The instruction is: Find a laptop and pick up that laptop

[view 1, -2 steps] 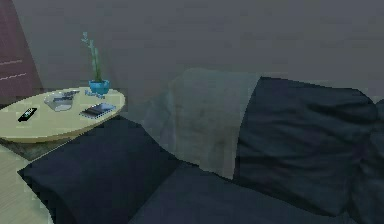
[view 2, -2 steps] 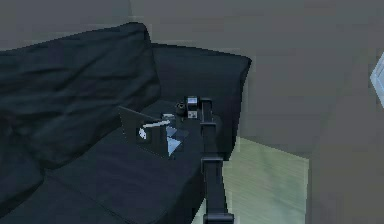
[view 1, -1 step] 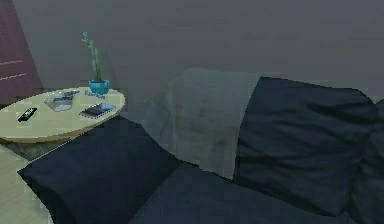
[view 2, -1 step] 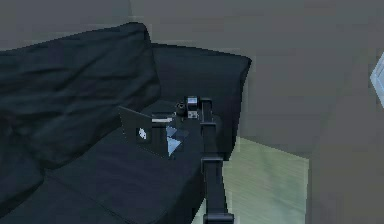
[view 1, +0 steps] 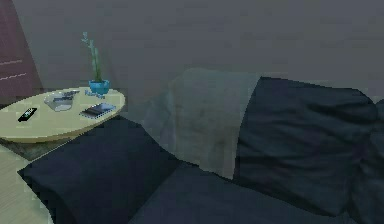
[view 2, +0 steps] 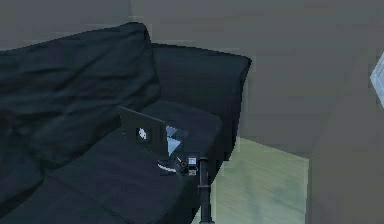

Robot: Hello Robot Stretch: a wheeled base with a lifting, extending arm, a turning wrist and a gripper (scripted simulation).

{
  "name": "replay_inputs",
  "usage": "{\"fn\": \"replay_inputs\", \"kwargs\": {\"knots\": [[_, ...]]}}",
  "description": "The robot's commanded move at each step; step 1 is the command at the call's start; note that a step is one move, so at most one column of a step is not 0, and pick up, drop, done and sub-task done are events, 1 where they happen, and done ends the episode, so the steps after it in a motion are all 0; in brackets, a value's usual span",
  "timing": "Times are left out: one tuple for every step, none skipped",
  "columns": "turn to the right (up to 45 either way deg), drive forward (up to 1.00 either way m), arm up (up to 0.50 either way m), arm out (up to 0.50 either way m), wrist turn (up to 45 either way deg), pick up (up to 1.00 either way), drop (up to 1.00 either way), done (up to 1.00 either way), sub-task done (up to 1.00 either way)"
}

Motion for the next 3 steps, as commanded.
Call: {"fn": "replay_inputs", "kwargs": {"knots": [[0.0,0.0,0.0,0.0,0.0,1.0,0.0,0.0,0.0],[0.0,0.0,0.1,0.0,0.0,0.0,0.0,0.0,0.0],[0.0,0.0,0.0,0.0,0.0,0.0,0.0,1.0,0.0]]}}
